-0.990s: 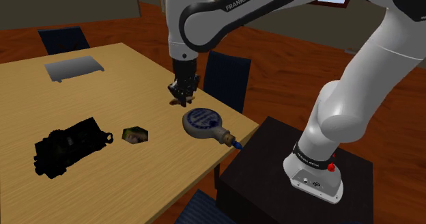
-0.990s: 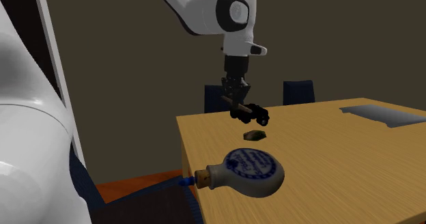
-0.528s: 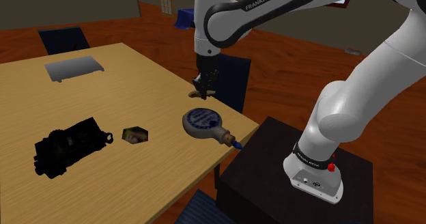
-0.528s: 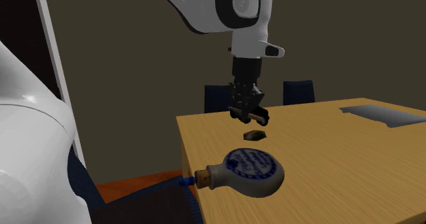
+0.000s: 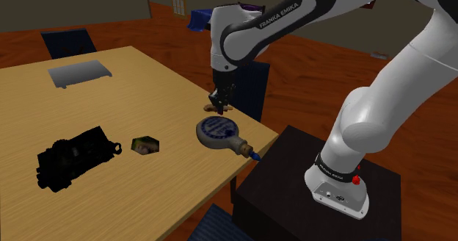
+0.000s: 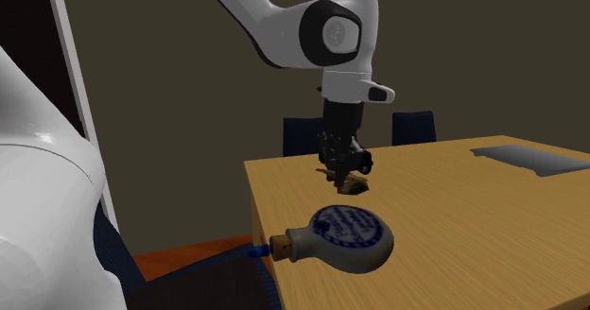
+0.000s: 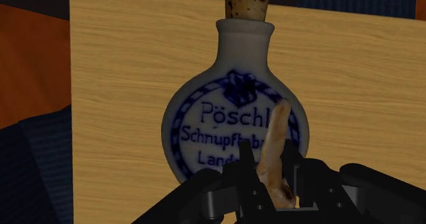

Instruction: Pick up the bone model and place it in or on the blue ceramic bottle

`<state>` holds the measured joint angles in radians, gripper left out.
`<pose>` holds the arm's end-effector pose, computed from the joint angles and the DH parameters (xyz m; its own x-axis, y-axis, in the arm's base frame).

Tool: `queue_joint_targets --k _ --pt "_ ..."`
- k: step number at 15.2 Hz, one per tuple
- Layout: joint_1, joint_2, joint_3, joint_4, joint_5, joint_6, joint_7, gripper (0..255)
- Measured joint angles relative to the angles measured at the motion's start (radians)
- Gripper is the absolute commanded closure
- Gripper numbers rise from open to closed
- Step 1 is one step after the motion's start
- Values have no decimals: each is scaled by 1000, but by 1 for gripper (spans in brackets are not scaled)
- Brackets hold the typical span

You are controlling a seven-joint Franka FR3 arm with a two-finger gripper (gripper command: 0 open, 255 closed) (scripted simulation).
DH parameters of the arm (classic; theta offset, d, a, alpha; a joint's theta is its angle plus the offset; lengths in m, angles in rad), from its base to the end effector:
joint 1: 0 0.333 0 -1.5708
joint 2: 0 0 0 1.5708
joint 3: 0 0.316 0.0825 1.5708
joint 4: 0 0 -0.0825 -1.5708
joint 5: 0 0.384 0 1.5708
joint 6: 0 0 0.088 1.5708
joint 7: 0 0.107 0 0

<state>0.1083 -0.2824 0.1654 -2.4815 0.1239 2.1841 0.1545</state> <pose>0.4197 0.1224 0.3906 0.9988 0.0408 -0.0270 0.0394 -0.9979 -0.0505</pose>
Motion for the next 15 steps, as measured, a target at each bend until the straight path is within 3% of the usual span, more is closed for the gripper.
queue_joint_targets --k 5,11,12,15 --pt "1 34 5 -35 1 70 0 255" --pt "1 38 4 -38 1 77 -2 255" --pt "1 38 4 -38 1 77 -2 0" --pt "1 38 4 -38 1 77 -2 0"
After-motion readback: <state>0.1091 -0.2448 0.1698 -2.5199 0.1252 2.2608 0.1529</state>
